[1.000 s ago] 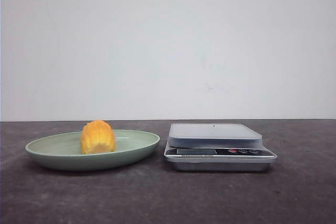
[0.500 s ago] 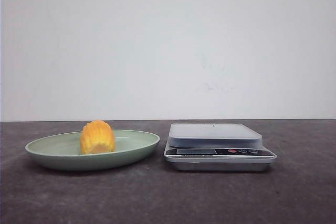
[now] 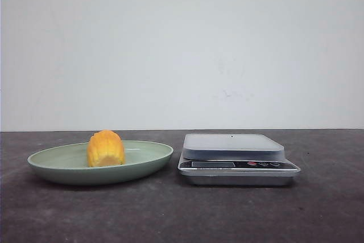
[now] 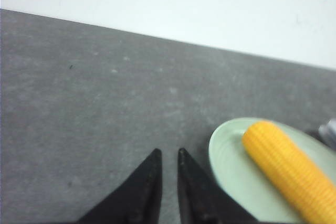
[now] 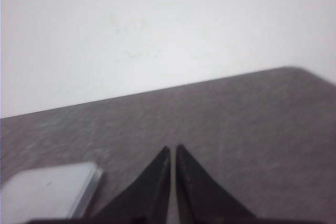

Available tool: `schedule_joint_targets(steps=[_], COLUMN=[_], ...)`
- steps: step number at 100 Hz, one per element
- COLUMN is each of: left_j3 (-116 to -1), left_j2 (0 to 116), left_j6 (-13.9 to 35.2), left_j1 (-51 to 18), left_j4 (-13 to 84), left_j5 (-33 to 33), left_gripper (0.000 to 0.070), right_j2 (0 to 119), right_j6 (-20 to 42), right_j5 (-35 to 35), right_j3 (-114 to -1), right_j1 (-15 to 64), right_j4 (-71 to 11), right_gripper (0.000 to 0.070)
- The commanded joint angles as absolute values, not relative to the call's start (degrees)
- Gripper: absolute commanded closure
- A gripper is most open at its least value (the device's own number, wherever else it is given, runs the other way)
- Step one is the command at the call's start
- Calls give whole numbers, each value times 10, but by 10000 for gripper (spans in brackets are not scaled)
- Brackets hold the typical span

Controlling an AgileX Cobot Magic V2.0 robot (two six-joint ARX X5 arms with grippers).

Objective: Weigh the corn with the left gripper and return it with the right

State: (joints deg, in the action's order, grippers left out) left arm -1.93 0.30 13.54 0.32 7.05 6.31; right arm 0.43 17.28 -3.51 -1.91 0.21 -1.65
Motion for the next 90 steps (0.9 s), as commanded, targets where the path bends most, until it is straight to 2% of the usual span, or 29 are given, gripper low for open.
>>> schedule_joint_targets(steps=[1,7,18,22,26,32,36,39,42,45,67,90], left_j3=[-44,-79,-159,-188,-216,-257,-283,-302,-321,-339,-473,-537], left_j2=[3,8,40,60,81,116,137,152,169,185,324,457], left_j6=[213,233,232,228,225,217,215,215,215,215,215,197], left_j1=[3,1,1,1,1,1,1,1,1,1,-8,-80], left_j4=[66,66,65,65,64,65,67,67,68,69,142,204], left_j5=[71,76,72,71,71,78,90,100,106,109,166,162], left_gripper=[688,688,688,688,688,648,561,476,409,375,376,374], right_j2=[10,25,81,107,135,174,198,214,227,239,298,330], right_j6=[220,225,212,203,201,201,202,202,202,201,182,157], right_j5=[-37,-36,-31,-31,-33,-45,-52,-60,-69,-77,-113,-127], right_j3=[-54,-91,-176,-207,-235,-274,-298,-315,-332,-348,-438,-509], right_j1=[2,3,3,3,3,3,3,3,3,4,30,49], right_j4=[-38,-63,-96,-102,-106,-112,-119,-127,-139,-150,-192,-251], right_gripper=[697,697,696,675,593,383,272,237,234,234,234,233])
